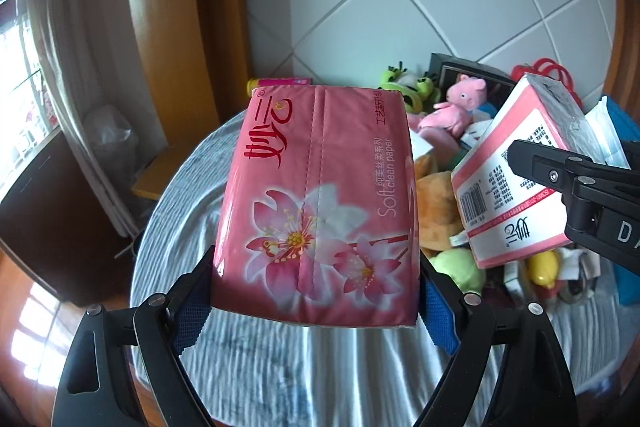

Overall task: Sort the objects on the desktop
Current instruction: 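Carry both tissue packs over the blue crate with both tools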

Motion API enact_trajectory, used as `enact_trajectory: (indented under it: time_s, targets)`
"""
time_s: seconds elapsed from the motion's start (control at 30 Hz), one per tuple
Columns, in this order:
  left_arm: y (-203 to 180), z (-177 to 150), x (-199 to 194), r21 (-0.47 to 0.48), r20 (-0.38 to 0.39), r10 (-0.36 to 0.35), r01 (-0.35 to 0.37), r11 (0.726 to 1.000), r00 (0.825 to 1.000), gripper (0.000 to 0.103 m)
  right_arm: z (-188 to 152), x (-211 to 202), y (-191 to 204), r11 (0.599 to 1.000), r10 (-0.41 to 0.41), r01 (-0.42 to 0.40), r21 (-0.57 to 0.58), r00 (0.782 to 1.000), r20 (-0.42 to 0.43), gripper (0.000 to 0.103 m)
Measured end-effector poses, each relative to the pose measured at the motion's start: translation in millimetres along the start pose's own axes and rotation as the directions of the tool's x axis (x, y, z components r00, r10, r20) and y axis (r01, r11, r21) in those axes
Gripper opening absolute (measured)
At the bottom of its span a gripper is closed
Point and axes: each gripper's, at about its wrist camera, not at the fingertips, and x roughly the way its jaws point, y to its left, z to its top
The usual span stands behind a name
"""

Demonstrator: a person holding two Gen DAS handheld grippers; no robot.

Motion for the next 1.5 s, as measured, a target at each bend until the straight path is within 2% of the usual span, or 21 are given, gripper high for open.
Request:
enact_trajectory:
  time_s: [0.17,0.33,0.6,0.73,0.87,1.03,1.23,1.37,1.43,1.5]
  targets:
    - [-53.2,12.3,-15.6,0.071,0.026,-0.083,0.081,0.994,0.996,0.088,-12.9,-31.8,-53.6,0.994,-0.087,0.085,0.064,0.996,0.025,0.06]
    - [-121.4,22.8,-28.4,0.13,0.035,-0.155,0.149,0.98,0.987,0.088,-33.4,-63.3,-130.2,0.984,-0.144,0.137,0.118,0.988,0.052,0.06]
    - [-266.2,41.8,-52.7,0.163,0.082,-0.196,0.181,0.97,0.977,0.088,-60.2,-131.9,-269.2,0.972,-0.201,0.181,0.149,0.97,0.133,0.06]
    - [-336.1,53.0,-71.8,0.176,0.112,-0.219,0.197,0.964,0.969,0.088,-66.4,-175.1,-339.8,0.965,-0.242,0.217,0.147,0.953,0.182,0.06]
    - [-398.5,67.0,-89.6,0.222,0.137,-0.254,0.22,0.95,0.958,0.088,-73.4,-206.4,-404.7,0.948,-0.288,0.247,0.2,0.934,0.211,0.06]
    - [-475.7,85.0,-100.4,0.294,0.166,-0.333,0.276,0.915,0.928,0.088,-86.9,-234.6,-475.7,0.904,-0.384,0.315,0.29,0.896,0.224,0.06]
    - [-572.9,105.2,-123.5,0.385,0.168,-0.466,0.378,0.842,0.868,0.088,-112.6,-272.1,-549.7,0.818,-0.524,0.433,0.379,0.833,0.179,0.06]
    - [-639.6,101.4,-140.0,0.419,0.105,-0.516,0.433,0.798,0.85,0.088,-134.3,-279.5,-597.1,0.78,-0.565,0.483,0.398,0.816,0.117,0.06]
    - [-672.1,93.0,-147.9,0.435,0.091,-0.519,0.434,0.788,0.85,0.088,-149.6,-278.3,-621.4,0.769,-0.575,0.503,0.394,0.814,0.083,0.06]
    - [-704.4,82.3,-155.3,0.45,0.073,-0.515,0.433,0.781,0.854,0.088,-165.7,-270.4,-648.9,0.766,-0.568,0.51,0.392,0.822,0.041,0.06]
